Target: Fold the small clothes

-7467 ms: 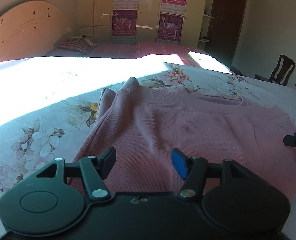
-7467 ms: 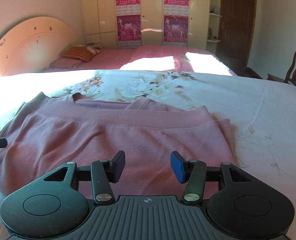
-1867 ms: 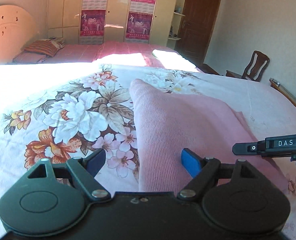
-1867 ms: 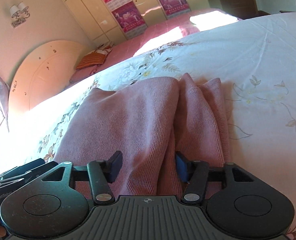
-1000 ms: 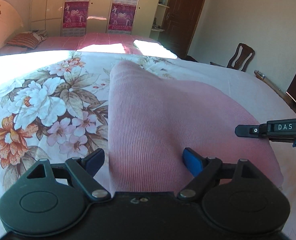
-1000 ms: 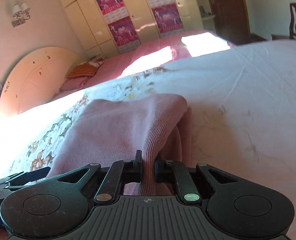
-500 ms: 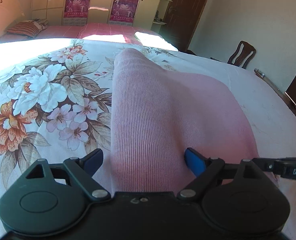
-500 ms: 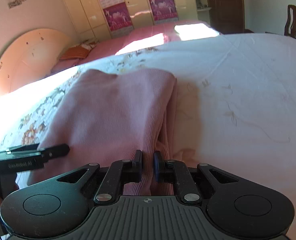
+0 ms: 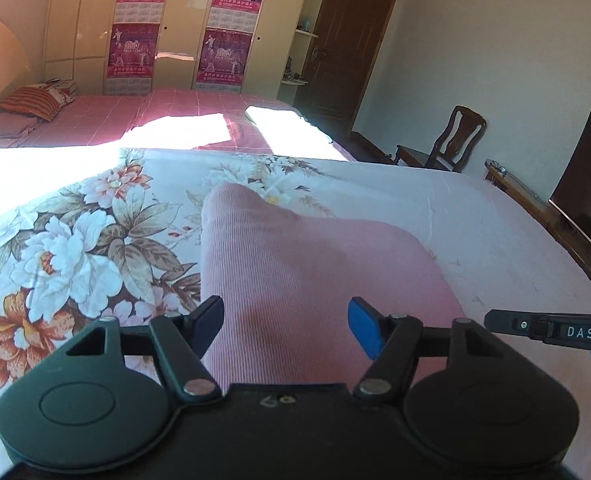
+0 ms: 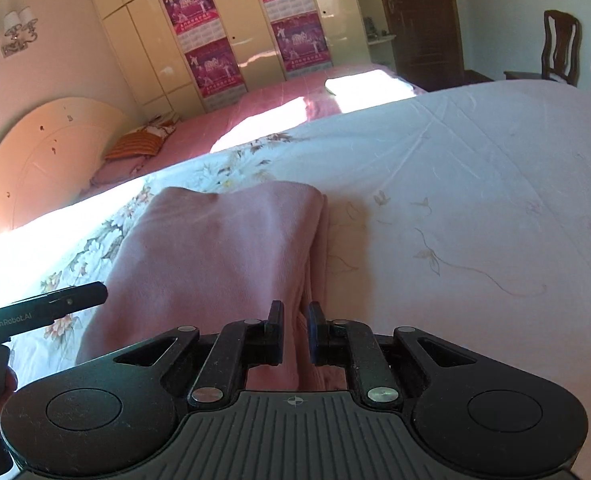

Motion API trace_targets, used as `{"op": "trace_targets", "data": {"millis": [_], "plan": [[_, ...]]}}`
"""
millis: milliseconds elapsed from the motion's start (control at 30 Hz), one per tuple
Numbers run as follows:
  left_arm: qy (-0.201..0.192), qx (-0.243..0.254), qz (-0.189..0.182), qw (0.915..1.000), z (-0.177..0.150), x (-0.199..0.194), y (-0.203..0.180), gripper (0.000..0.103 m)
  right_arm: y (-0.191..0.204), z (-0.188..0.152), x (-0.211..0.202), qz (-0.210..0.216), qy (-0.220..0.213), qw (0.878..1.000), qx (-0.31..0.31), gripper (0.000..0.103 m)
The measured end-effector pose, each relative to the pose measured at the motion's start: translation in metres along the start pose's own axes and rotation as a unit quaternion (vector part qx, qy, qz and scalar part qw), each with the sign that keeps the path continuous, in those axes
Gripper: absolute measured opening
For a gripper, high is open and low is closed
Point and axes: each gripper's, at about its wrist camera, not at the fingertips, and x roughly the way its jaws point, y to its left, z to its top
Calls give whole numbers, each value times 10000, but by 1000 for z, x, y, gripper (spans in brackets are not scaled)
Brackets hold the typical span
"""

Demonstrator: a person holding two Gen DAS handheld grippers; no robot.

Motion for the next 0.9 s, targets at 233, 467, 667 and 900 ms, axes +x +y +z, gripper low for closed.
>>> {"op": "trace_targets", "data": {"millis": [233,467,667,900], "plan": [[202,193,107,9996,30,59,4,58,33,33,66,-349,-293,9985,-311,66],[425,72,309,9986,35,99,23,61,31,43,134,-822,12,9943,-682,35],[492,-183,315,9981,27,108,35,64,11,34,148,-759,-11,9948,-681,36],[249,86,466,9986,26,74,20,65,19,38,111,-552,-187,9962,-649,36]]}}
